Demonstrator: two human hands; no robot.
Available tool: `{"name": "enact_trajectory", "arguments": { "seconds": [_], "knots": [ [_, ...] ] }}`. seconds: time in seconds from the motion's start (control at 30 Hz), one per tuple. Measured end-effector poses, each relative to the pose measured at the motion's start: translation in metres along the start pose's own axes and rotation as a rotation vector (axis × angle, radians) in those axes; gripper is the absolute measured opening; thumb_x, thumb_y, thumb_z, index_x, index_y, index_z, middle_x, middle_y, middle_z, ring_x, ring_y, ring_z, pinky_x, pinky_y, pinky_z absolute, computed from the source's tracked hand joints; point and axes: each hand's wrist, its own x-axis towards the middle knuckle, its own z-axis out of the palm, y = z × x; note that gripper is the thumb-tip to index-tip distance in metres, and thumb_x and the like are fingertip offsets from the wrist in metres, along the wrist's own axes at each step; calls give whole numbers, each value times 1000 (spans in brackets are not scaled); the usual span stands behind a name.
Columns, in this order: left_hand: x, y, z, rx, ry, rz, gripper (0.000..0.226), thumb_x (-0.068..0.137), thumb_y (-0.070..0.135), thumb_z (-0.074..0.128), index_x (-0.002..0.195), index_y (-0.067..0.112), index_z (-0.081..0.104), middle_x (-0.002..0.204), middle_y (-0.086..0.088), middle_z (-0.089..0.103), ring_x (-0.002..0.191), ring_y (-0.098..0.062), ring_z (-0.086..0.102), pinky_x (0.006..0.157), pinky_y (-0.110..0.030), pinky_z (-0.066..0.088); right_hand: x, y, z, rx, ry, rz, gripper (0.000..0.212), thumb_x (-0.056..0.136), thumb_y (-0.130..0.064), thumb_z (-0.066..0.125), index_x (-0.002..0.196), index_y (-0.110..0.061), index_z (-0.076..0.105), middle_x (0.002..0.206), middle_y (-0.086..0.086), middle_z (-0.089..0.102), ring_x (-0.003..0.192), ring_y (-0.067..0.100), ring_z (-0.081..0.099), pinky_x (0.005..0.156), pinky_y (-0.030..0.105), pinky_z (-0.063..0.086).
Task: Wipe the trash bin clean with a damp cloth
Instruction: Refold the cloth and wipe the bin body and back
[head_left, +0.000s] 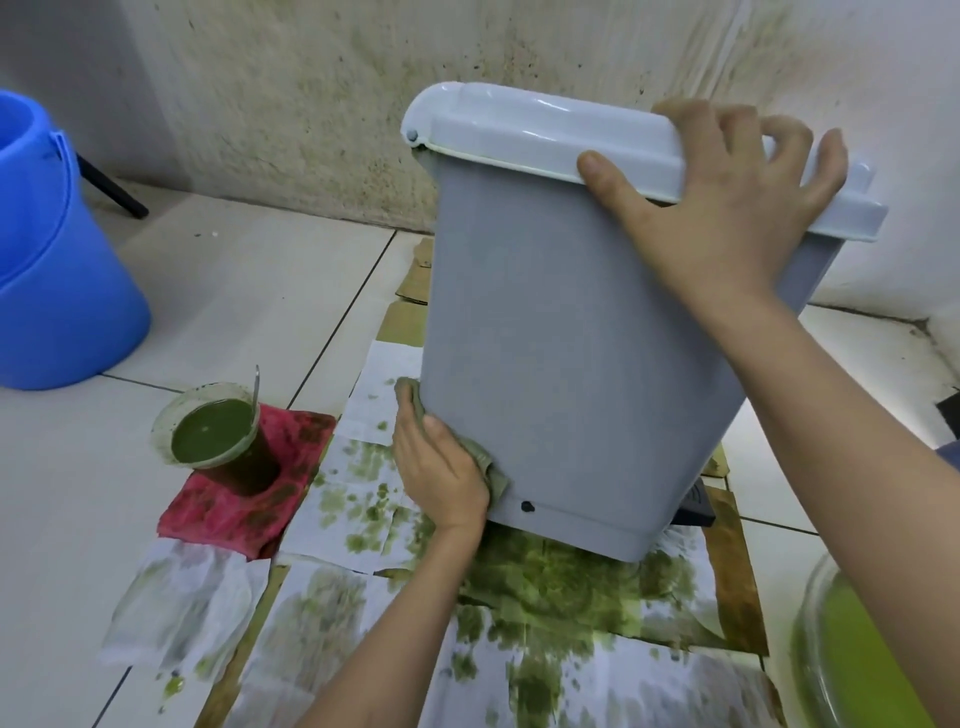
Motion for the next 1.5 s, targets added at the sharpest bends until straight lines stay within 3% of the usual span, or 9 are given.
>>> {"name": "enact_trajectory", "arguments": {
  "seconds": [0.17,0.37,0.53,0.7,0.93,1.13,1.2,1.4,1.5],
  "knots": [
    [26,55,28,80,-7,380,48,99,24,28,142,5,35,148,-15,37,138,-29,31,116,-40,22,2,0,3,14,-1,17,70,77,-80,34,126,-33,51,131,-3,52,131,28,34,113,48,5],
    [59,95,23,-53,63,95,58,97,40,20,147,12,27,148,-3,39,132,-20,41,106,-41,37,-2,-1,-2,68,31,9,66,79,-73,28,123,-32,55,126,-4,58,126,28,39,111,44,6],
    [64,144,47,207,73,453,56,99,31,29,146,1,23,150,-19,30,140,-35,28,113,-47,25,1,-1,-3,97,33,19,66,79,-69,25,123,-32,56,128,-6,57,126,28,38,110,42,6],
    [62,74,25,464,-180,1332,67,93,35,40,151,20,11,151,-8,27,145,-29,13,116,-47,18,0,-1,-3,114,57,2,62,82,-65,25,122,-32,58,125,-7,59,124,27,41,108,37,7],
    [48,117,46,261,-29,754,63,91,38,40,146,15,21,153,-9,23,145,-30,11,117,-49,11,8,6,-6,140,-58,-17,53,83,-58,31,128,-38,52,132,-13,52,127,22,35,104,29,3],
    [24,12,15,666,-527,1791,56,97,41,26,150,22,18,159,-7,2,147,-27,2,118,-47,-2,16,16,-10,194,-173,-65,50,86,-53,34,132,-39,46,137,-14,48,129,24,32,108,33,4],
    [47,-1,0,682,-560,1965,56,99,40,17,151,22,9,159,-5,-6,147,-26,-1,118,-46,-5,11,16,-12,193,-138,-92,50,86,-52,35,133,-38,46,137,-14,48,128,24,33,107,32,5],
    [58,80,26,496,-168,1225,57,96,40,28,150,26,15,159,1,6,146,-29,5,115,-50,9,13,15,-13,169,-181,-70,42,94,-48,41,135,-40,43,140,-16,43,131,22,30,110,34,4],
    [24,101,53,420,-161,1206,56,94,40,42,145,19,32,151,-6,26,140,-38,21,114,-55,15,16,16,-11,173,-192,-67,42,94,-48,40,135,-40,43,141,-16,42,132,21,29,111,35,5]
  ]
}}
